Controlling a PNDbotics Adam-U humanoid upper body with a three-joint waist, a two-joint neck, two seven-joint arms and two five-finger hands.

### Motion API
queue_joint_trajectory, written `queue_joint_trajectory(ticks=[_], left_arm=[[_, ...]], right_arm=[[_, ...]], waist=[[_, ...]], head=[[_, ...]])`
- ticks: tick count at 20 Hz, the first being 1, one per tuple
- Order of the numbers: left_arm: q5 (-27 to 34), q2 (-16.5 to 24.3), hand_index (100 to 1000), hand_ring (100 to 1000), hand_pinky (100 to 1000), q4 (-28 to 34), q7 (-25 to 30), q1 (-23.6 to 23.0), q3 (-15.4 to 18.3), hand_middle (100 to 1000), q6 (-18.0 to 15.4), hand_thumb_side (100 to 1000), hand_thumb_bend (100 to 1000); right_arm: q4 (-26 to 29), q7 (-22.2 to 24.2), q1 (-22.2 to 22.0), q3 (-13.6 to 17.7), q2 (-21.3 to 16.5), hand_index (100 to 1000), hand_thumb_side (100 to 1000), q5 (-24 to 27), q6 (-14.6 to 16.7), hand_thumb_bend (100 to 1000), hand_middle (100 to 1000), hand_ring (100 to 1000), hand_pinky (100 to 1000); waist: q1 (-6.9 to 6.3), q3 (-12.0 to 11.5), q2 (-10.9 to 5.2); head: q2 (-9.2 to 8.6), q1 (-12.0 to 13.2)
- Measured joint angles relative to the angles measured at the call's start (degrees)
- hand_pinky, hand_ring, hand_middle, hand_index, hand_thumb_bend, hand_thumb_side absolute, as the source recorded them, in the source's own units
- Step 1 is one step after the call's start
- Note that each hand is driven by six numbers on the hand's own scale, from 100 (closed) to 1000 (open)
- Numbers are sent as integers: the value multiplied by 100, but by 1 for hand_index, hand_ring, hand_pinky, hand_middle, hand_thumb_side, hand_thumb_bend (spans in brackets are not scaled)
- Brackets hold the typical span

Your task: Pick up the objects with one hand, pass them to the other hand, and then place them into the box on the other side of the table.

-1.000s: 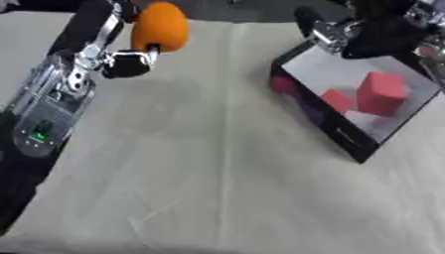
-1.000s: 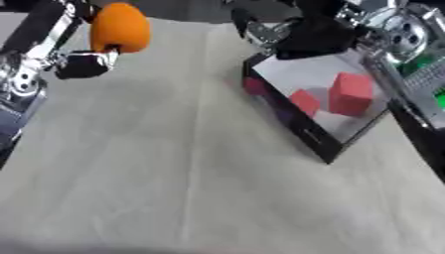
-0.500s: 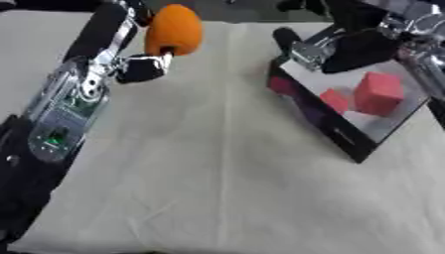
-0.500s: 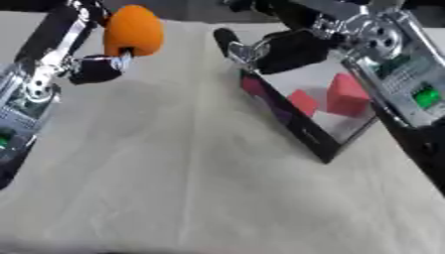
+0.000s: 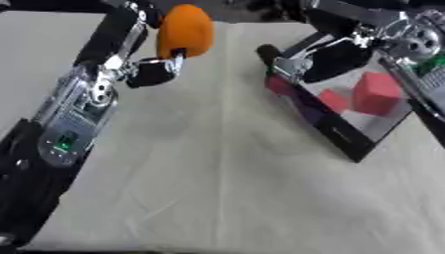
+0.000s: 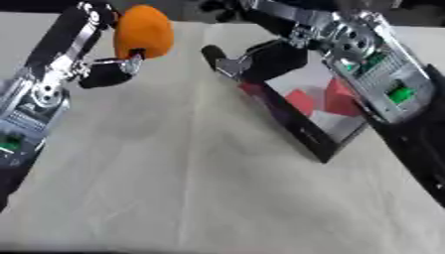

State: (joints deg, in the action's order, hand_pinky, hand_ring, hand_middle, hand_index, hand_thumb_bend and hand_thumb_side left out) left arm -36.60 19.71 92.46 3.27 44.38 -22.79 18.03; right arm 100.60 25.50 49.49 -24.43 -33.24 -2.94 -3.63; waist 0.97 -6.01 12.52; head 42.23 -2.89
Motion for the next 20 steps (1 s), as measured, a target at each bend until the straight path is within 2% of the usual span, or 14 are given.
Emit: queue_joint_trajectory(ticks=[9,15,17,20], left_arm=[[279,-119,487,706,777,6,-24,1,-151,585,-266,193,100],[407,-120,486,706,777,14,-35,2,-234,585,-392,193,100],[429,-120,486,706,777,23,-16,4,-267,585,-420,193,100],[438,-123,486,705,777,33,22,9,-309,584,-460,194,100]], right_arm=[[-224,102,44,-31,118,1000,231,-386,300,100,1000,1000,963],[-247,-13,46,-31,120,1000,182,-648,425,100,1000,1000,970],[-251,-26,47,-31,124,1000,140,-772,468,100,1000,1000,973],[-253,-64,58,-31,127,1000,139,-1031,568,100,1000,1000,973]], waist=[[0,-38,0],[0,-58,1],[0,-64,1],[0,-68,2]], head=[[0,-108],[-1,-153],[-1,-165],[-1,-175]])
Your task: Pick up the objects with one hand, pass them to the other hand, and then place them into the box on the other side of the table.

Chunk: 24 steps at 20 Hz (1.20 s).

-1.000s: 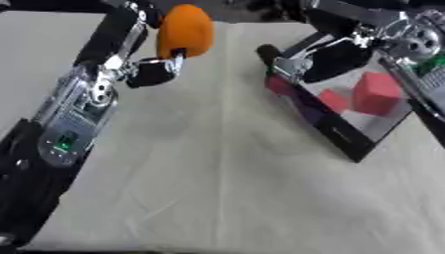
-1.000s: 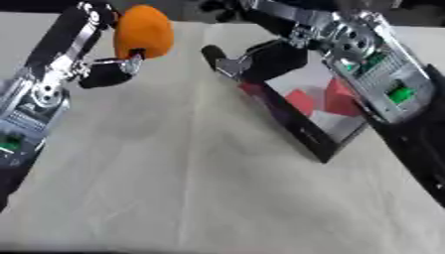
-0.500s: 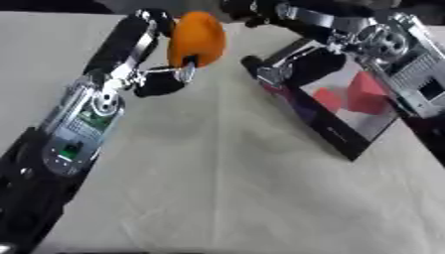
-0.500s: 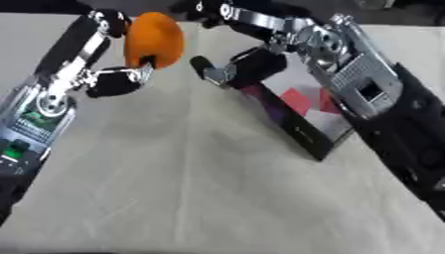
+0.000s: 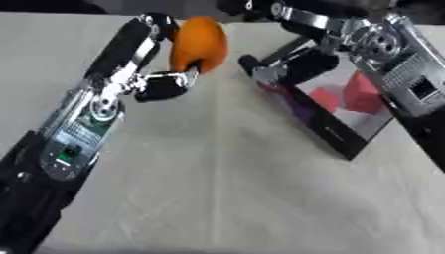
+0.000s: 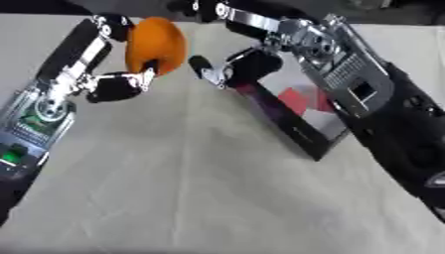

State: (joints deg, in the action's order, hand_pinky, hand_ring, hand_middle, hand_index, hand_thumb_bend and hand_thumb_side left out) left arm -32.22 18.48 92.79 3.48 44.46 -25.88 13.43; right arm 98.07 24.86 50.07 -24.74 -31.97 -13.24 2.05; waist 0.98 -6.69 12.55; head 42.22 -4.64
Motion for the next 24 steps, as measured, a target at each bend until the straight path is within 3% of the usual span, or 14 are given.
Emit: queue_joint_trajectory(ticks=[5,15,20,22,24], left_arm=[[26,-50,485,704,776,12,36,46,-48,582,-50,196,100],[46,-97,484,704,777,54,2,85,-102,579,-172,200,100],[127,-113,482,701,777,77,7,85,-159,575,-288,212,100],[213,-153,481,700,777,105,22,85,-196,572,-335,219,100],[341,-194,480,699,777,138,39,86,-232,571,-387,223,100]], right_arm=[[-125,46,7,-33,57,1000,180,-227,119,100,1000,1000,976],[-108,329,-62,-73,37,1000,186,-202,274,100,1000,1000,978],[-98,291,-62,-72,37,1000,201,-203,211,100,1000,950,957],[-102,165,-59,-72,39,968,203,-182,132,100,932,920,947],[-126,-3,-46,-74,41,968,201,-148,30,100,926,918,947]], waist=[[0,-9,5],[0,-34,5],[0,-40,5],[0,-44,5],[0,-50,6]], head=[[-1,-25],[-2,-48],[-2,-54],[-2,-70],[-2,-100]])
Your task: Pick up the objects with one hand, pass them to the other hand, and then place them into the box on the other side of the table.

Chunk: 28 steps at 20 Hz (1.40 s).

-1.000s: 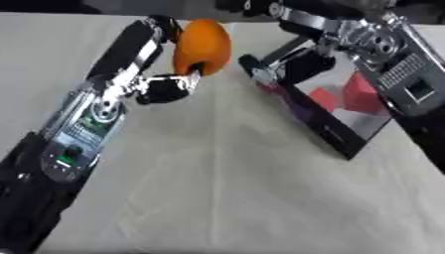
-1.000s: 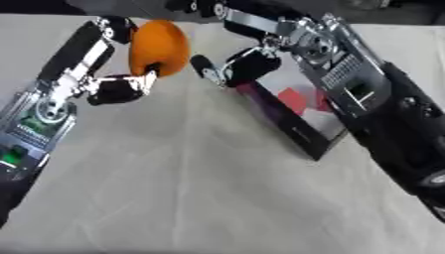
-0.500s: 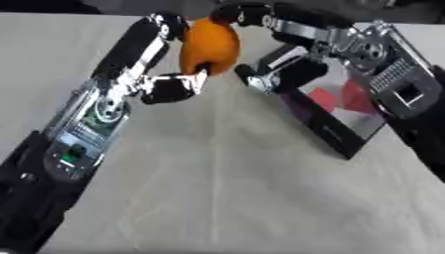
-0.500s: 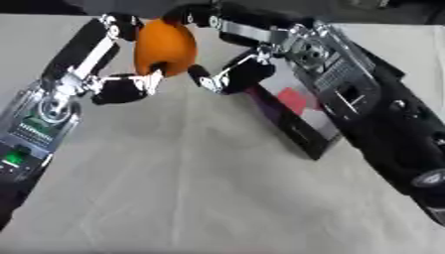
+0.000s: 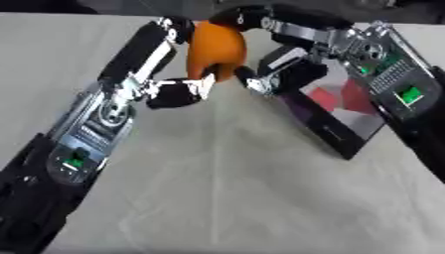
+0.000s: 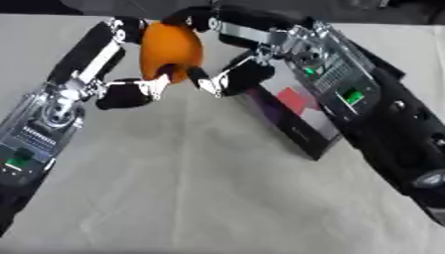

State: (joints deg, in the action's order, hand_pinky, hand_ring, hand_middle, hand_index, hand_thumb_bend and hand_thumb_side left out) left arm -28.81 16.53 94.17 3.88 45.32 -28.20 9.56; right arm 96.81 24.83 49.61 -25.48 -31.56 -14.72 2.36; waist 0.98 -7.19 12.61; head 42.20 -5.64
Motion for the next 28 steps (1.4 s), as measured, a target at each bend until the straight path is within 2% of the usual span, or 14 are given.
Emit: queue_joint_trajectory(ticks=[2,6,10,12,15,19,22,23,24,26,27,28], left_arm=[[121,-34,480,698,778,24,4,7,-30,570,-55,226,100],[253,-56,480,698,778,41,-1,13,-62,569,-138,227,100],[257,-56,481,700,780,41,-18,13,-65,571,-179,224,100],[248,-56,483,700,780,41,-31,13,-68,571,-191,224,100],[223,-56,500,700,780,40,-41,13,-81,573,-200,227,100],[160,-56,531,698,776,37,-79,13,-94,575,-126,227,119],[105,-56,550,698,776,36,-142,12,-95,578,15,238,206],[93,-56,572,700,778,36,-165,12,-95,584,61,252,271],[76,-56,612,706,782,35,-192,11,-95,596,115,293,342],[37,-55,714,731,801,29,-230,10,-95,636,224,413,534],[1,-54,772,749,811,15,-230,8,-95,664,276,479,658],[-41,-52,809,761,820,-1,-210,4,-97,683,319,515,738]], right_arm=[[-8,-136,11,-19,1,998,199,32,-75,100,927,922,950],[-16,-235,12,-65,4,989,193,36,-123,100,906,921,949],[-28,-224,12,-69,4,833,211,36,-109,100,810,889,934],[-42,-230,12,-67,3,735,215,39,-123,100,719,822,905],[-43,-305,9,-64,1,699,219,124,-189,100,677,771,873],[-43,-423,-19,-65,-2,661,214,401,-296,100,653,755,866],[-39,-475,-22,-65,-5,641,214,591,-403,100,638,748,866],[-35,-484,-23,-64,-7,637,215,640,-432,100,634,747,865],[-20,-493,-25,-64,-12,634,217,691,-461,100,631,745,865],[36,-512,-28,-57,-38,631,217,763,-498,100,627,743,864],[55,-520,-33,-49,-57,629,218,795,-513,100,626,743,864],[78,-530,-44,-35,-63,628,218,814,-527,100,625,742,864]], waist=[[13,-6,0],[16,-21,0],[16,-25,0],[16,-25,0],[16,-26,0],[16,-25,0],[16,-20,0],[16,-16,0],[16,-8,0],[16,6,0],[16,6,0],[16,9,0]], head=[[0,-17],[0,-43],[0,-49],[0,-49],[0,-47],[0,-46],[0,-43],[0,-40],[0,-34],[0,-25],[0,-22],[1,-20]])
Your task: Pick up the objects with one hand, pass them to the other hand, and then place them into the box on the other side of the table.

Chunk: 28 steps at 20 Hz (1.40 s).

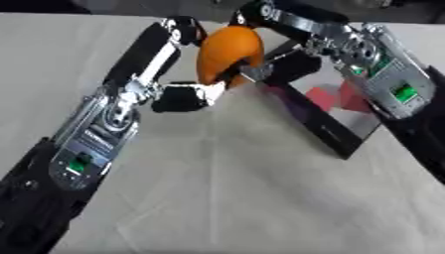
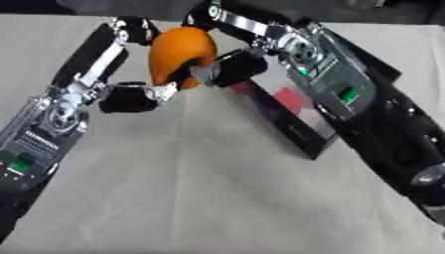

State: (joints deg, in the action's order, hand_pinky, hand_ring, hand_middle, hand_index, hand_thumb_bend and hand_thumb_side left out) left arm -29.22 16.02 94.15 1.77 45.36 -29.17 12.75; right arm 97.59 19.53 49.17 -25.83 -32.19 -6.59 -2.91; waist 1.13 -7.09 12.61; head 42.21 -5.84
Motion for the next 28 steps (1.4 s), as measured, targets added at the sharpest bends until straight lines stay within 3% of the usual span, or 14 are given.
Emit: queue_joint_trajectory(ticks=[2,4,16,28], left_arm=[[-148,4,833,775,827,-32,106,-6,-19,706,75,661,942],[-312,5,836,778,828,-65,250,-18,-34,709,126,733,1000],[-505,72,836,776,828,-118,374,-179,10,705,413,792,1000],[-320,363,838,774,828,-26,68,-422,181,702,594,774,1000]], right_arm=[[38,-23,-22,16,-17,627,220,35,-26,100,624,742,863],[67,-52,-28,45,-43,627,221,60,-55,100,623,742,863],[115,-340,-190,334,-284,625,242,242,-224,100,621,742,860],[-146,-1069,-597,963,-662,644,279,286,-296,100,635,749,859]], waist=[[0,5,0],[0,20,0],[-2,137,0],[-75,281,0]], head=[[0,5],[1,14],[4,72],[7,-11]])
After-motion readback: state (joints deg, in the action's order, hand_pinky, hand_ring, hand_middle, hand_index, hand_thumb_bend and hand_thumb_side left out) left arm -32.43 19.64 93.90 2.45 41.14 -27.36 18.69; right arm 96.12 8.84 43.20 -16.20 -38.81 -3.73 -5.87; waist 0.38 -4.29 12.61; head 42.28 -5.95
